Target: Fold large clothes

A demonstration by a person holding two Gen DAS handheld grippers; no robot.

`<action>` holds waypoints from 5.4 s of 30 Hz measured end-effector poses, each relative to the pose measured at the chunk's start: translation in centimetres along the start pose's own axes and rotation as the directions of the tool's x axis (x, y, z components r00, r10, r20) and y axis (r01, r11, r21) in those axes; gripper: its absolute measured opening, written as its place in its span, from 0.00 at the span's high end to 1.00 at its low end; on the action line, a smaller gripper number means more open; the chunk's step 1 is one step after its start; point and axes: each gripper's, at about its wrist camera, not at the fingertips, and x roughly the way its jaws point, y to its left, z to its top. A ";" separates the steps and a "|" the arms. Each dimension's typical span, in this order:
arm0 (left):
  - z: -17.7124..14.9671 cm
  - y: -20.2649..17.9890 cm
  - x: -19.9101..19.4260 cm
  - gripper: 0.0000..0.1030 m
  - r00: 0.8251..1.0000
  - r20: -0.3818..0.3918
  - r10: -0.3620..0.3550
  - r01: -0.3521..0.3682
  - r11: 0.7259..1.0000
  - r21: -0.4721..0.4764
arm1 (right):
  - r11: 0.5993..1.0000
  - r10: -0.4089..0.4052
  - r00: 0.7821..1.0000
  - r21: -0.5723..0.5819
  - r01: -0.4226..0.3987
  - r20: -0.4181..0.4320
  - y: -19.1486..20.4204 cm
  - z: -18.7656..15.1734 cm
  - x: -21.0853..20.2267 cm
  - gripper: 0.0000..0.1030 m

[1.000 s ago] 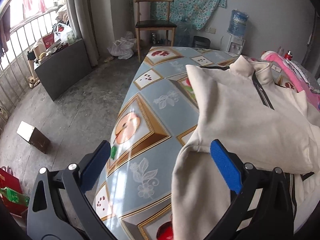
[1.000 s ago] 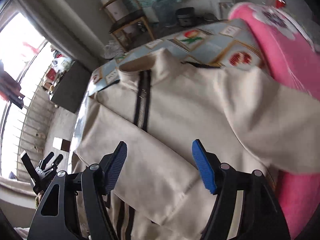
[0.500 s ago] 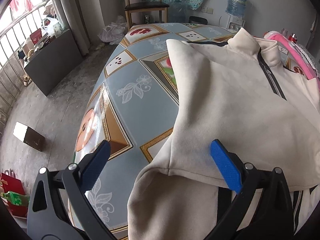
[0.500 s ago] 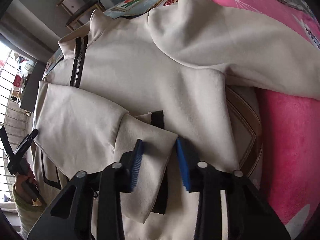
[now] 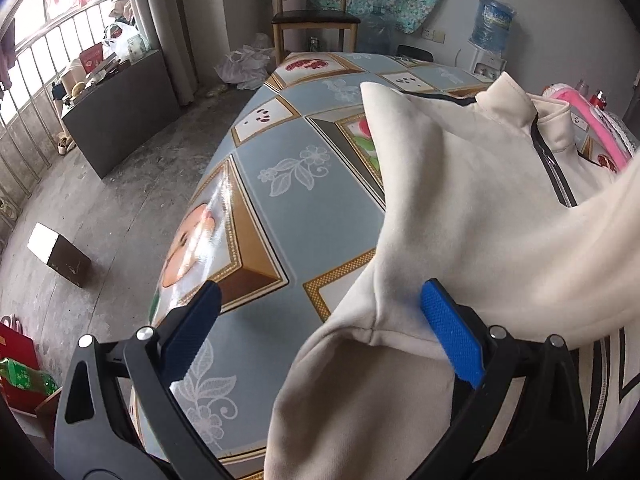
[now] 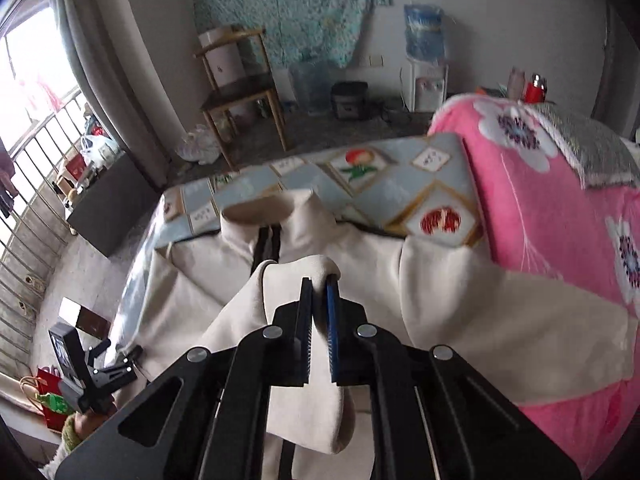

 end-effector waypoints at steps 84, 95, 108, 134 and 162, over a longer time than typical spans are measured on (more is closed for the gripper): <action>3.6 -4.2 -3.6 0.06 0.979 -0.012 -0.201 0.202 0.978 0.050 | 0.945 0.023 0.982 0.324 0.040 -0.190 -10.0 -10.4 8.4 0.46; 3.2 -9.0 2.2 0.06 0.994 -0.075 -0.080 0.087 0.990 0.108 | 0.979 -0.006 0.966 0.193 0.058 -0.259 -9.9 -11.3 11.1 0.75; 2.9 -4.9 2.5 0.06 0.998 -0.064 -0.016 0.014 0.999 -0.037 | 0.994 -0.034 0.978 0.092 0.055 -0.208 -10.5 -8.8 11.7 0.95; 2.5 -16.4 3.1 0.06 0.990 -0.088 -0.109 0.127 0.963 0.239 | 0.979 0.066 0.997 0.194 -0.056 -0.046 -15.0 -11.3 0.9 0.24; 2.4 -16.2 3.2 0.06 0.988 -0.090 -0.123 0.141 0.964 0.226 | 0.419 -0.348 0.937 0.888 0.189 -0.035 -47.1 -21.9 -7.1 0.90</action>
